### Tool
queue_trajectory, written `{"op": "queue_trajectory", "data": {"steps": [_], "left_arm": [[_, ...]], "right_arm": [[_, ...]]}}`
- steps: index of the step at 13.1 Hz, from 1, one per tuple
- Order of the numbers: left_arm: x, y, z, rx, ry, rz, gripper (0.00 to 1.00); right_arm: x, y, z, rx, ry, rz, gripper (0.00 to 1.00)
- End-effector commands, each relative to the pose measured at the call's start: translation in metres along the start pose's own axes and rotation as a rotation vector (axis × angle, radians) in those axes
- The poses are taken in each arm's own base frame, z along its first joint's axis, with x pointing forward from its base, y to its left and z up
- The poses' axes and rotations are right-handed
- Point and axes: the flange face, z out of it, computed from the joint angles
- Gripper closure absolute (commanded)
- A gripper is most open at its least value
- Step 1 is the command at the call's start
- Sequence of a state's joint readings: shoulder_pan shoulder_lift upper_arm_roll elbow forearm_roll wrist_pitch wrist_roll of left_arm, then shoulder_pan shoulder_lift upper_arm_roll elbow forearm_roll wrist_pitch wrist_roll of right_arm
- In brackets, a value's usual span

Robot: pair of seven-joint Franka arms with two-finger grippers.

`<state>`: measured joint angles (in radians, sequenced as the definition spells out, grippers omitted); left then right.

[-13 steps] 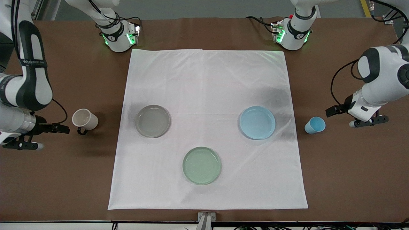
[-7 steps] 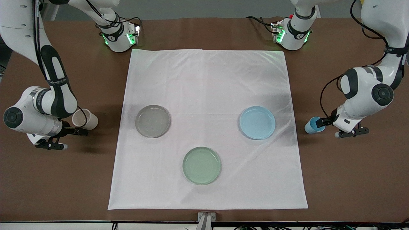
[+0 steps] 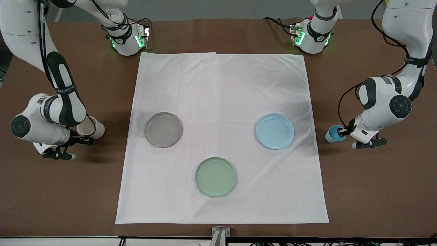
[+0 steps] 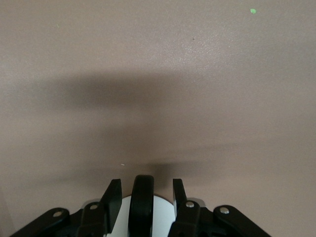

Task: Place blue cup in blue plate and white mug in gray plate
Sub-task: 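Reach the left gripper to the blue cup while the right gripper reaches the mug, then lift the blue cup with the left gripper while the right gripper grasps the mug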

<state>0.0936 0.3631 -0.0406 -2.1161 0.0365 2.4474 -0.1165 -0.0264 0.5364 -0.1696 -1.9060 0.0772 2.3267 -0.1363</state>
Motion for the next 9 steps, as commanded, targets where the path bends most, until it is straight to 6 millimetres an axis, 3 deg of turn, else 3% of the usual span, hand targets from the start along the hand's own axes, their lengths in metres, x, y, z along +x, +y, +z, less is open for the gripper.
{"op": "queue_trajectory", "data": {"steps": [1, 4, 6, 8, 9], "left_arm": [[0.000, 0.013, -0.023, 0.007, 0.020, 0.001, 1.00], [-0.014, 0.066, -0.059, -0.002, -0.016, -0.044, 1.00], [-0.024, 0.106, -0.066, -0.012, -0.027, -0.072, 1.00], [-0.033, 0.150, -0.070, -0.031, -0.025, -0.131, 1.00], [-0.037, 0.170, -0.071, -0.041, -0.026, -0.151, 1.00]], "right_arm": [[-0.005, 0.005, 0.000, 0.020, 0.003, -0.020, 0.67], [-0.004, 0.003, -0.001, 0.021, 0.003, -0.025, 0.84], [-0.004, 0.002, -0.005, 0.023, -0.002, -0.027, 0.94], [-0.003, -0.005, -0.027, 0.030, -0.006, -0.039, 0.97], [-0.003, -0.018, -0.052, 0.036, -0.010, -0.061, 0.97]]}}
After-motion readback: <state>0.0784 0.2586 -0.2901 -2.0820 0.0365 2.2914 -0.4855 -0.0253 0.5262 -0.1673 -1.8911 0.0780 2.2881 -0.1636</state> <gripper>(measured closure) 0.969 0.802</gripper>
